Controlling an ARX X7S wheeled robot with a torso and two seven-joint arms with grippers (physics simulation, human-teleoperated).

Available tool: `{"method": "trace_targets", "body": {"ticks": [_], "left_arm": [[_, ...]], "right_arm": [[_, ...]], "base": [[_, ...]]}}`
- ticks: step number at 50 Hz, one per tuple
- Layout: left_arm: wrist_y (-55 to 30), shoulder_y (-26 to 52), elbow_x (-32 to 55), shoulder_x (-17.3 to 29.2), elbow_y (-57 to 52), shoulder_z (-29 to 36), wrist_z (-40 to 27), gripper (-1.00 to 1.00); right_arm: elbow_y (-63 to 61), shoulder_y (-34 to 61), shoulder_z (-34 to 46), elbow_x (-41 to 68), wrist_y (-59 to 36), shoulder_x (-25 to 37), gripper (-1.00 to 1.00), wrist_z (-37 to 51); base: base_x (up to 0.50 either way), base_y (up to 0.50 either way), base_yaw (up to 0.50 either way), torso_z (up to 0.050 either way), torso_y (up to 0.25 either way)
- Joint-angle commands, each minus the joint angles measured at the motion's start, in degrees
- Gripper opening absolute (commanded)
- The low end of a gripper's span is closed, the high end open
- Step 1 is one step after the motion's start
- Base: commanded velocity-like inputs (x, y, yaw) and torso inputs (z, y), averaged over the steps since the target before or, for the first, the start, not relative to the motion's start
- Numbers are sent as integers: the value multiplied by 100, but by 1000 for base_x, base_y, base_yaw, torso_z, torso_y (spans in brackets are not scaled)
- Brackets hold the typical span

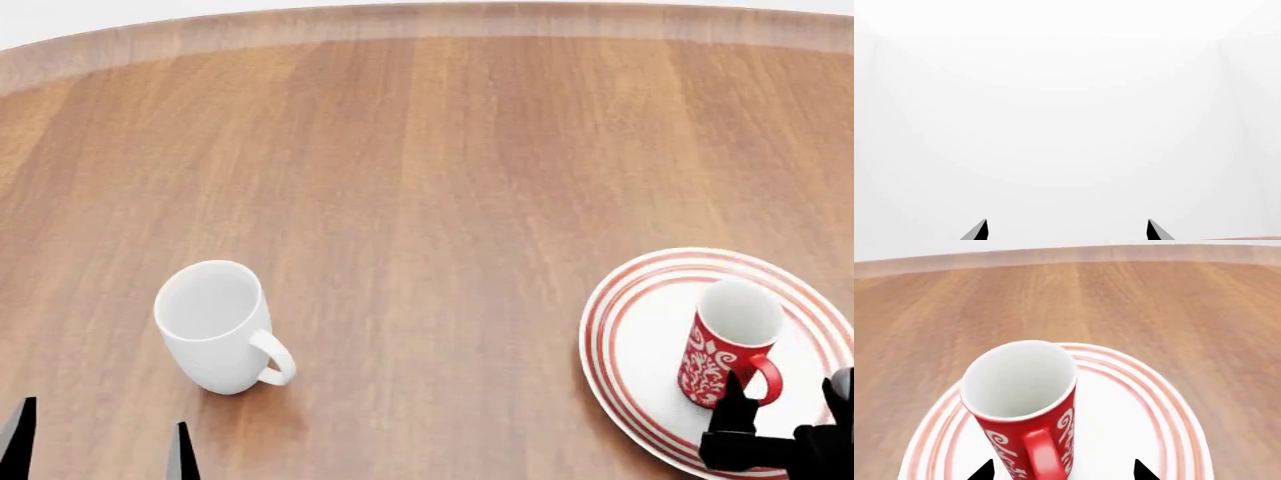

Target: Pick up the red mug and put it on the plate

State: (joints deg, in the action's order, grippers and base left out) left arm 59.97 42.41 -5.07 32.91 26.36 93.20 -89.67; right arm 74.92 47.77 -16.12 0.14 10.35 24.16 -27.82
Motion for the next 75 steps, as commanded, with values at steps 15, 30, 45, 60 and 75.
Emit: {"method": "trace_targets", "body": {"ticks": [15, 30, 45, 60, 75], "left_arm": [[0, -15, -61, 0, 1, -47, -4, 100], [0, -23, -83, -1, 9, -67, -3, 100], [0, -25, -87, 1, -4, -72, -6, 100], [0, -33, -109, 3, -12, -95, -9, 100], [0, -43, -142, 4, -20, -123, -11, 100]], "right_arm": [[-2481, -1095, -157, 287, -461, -98, 100, -530], [-5241, -2230, -345, 615, -1547, -298, 100, -600], [-7343, -3154, -521, 968, -1994, -437, 100, -686], [-8803, -3802, -807, 1305, -2168, -517, 100, -661], [-9980, -4417, -1063, 1570, -2168, -606, 100, -651]], "base": [[0, 0, 0, 0, 0], [0, 0, 0, 0, 0], [0, 0, 0, 0, 0], [0, 0, 0, 0, 0], [0, 0, 0, 0, 0]]}}
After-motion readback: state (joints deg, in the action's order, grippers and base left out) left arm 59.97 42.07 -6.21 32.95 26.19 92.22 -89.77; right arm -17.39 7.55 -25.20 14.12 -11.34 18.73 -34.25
